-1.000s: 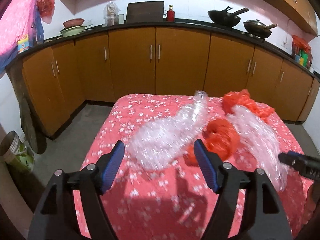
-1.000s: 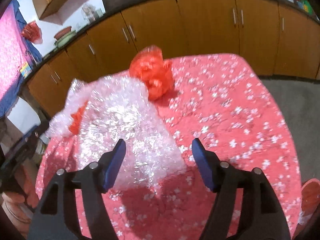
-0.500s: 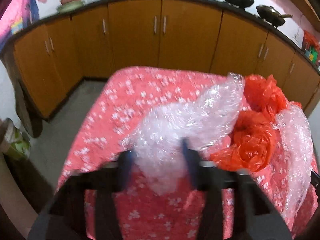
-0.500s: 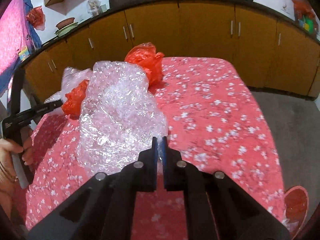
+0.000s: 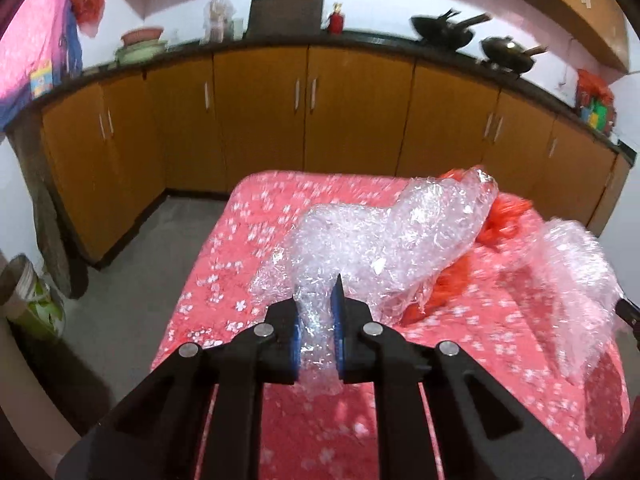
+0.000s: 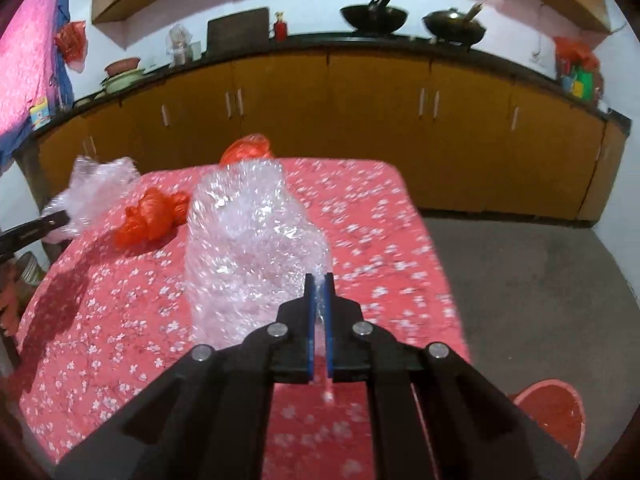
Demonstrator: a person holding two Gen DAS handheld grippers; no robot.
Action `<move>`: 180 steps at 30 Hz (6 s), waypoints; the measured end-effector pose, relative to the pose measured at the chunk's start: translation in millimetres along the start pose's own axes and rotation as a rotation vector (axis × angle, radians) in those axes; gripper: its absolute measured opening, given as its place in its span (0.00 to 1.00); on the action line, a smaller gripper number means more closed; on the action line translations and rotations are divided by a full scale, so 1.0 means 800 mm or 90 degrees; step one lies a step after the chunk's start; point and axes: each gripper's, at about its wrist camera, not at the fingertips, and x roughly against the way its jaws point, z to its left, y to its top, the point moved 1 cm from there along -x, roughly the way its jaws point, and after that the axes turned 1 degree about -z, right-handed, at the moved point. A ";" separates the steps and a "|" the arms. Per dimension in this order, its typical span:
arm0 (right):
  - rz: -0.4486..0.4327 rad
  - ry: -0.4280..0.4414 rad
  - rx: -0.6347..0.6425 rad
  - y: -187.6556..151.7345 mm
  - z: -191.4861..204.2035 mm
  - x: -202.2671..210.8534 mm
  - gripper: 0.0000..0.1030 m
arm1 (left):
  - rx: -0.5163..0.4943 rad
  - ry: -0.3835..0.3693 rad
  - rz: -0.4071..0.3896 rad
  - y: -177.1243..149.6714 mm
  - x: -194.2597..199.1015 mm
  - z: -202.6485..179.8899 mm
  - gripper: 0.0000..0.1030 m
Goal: Collect trash
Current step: 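Grasp the bubble wrap with the left tool while the right tool grasps another bubble wrap, then carry both bubble wraps to the red bin and open both tools over it, then grasp an orange bag with the left tool while the right tool grasps another orange bag, then carry both orange bags to the red bin and release them inside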
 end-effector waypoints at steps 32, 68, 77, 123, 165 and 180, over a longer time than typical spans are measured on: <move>-0.073 -0.279 -0.125 -0.066 -0.203 0.137 0.05 | -0.171 -0.251 -0.023 -0.043 0.058 -0.323 0.12; 0.075 -0.444 -0.335 -0.280 -0.439 0.162 0.05 | -0.380 -0.395 0.183 -0.268 0.034 -0.673 0.12; 0.092 -0.427 -0.360 -0.294 -0.465 0.138 0.05 | -0.402 -0.408 0.194 -0.284 0.016 -0.706 0.13; -0.030 -0.060 -0.103 0.012 -0.079 0.008 0.43 | -0.067 -0.041 -0.017 -0.016 -0.017 -0.190 0.62; 0.026 -0.002 -0.007 0.086 0.046 -0.163 0.07 | -0.043 -0.017 0.066 0.011 -0.125 -0.135 0.29; -0.040 -0.031 0.003 0.068 0.007 -0.045 0.07 | -0.059 -0.057 -0.004 0.016 -0.032 -0.173 0.27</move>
